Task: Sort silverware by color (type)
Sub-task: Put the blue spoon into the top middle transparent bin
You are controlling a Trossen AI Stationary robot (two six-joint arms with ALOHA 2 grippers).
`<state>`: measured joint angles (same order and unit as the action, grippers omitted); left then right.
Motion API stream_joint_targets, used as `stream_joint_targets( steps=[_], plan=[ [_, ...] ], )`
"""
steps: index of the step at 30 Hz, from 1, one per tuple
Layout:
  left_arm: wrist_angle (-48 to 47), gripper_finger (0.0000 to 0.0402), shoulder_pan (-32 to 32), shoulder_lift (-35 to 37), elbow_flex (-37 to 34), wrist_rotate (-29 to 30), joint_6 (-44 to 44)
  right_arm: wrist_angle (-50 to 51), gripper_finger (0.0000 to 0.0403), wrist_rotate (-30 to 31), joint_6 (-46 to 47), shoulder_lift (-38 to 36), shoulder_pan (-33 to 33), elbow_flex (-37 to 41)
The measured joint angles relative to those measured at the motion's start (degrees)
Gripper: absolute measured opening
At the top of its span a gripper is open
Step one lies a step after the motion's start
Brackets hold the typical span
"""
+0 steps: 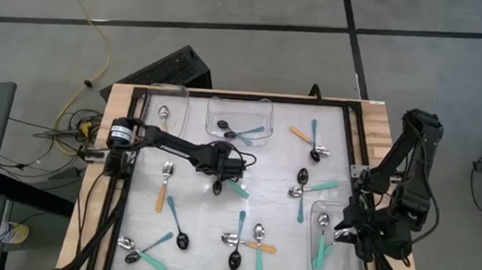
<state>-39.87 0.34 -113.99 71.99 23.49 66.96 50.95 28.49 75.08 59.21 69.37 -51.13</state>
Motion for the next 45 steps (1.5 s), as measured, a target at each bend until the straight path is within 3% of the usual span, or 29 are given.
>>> stream_joint_targets(
  steps=[8, 18, 21, 25, 28, 37, 45],
  plan=[
    [1.23, 0.0013, -1.47, -0.32, 1.22, 5.8, -0.28, 1.99, 0.0184, 0.15, -0.38, 0.03, 0.34, 0.0],
    [15.03, 0.0006, -1.62, -0.29, 1.25, 12.14, -8.36, 4.45, 0.0184, 0.28, -0.52, 0.03, 0.3, 0.0],
    [17.34, 0.0005, -2.35, -0.07, 1.27, 19.16, -10.98, 4.34, 0.0184, 0.28, -0.52, 0.03, 0.26, 0.0],
    [18.53, 0.0004, -4.9, -0.05, 1.26, 32.67, -14.25, 4.32, 0.0184, 0.28, -0.5, 0.03, 0.26, 0.0],
    [18.28, 0.0004, -7.97, -0.01, 0.86, 42.37, -14.31, 4.32, 0.0184, 0.28, -0.51, 0.03, 0.26, 0.0],
    [15.51, 0.0003, -15.25, 0.05, 0.85, 63.96, -11.89, 5.65, 0.0184, 0.28, -0.65, 0.03, 0.26, 0.0],
    [15.25, 0.0003, -13.76, 1.68, 0.87, 65.29, -2.56, 6.0, 0.0184, 1.75, -0.62, 0.03, 0.24, 0.01]
  ],
)
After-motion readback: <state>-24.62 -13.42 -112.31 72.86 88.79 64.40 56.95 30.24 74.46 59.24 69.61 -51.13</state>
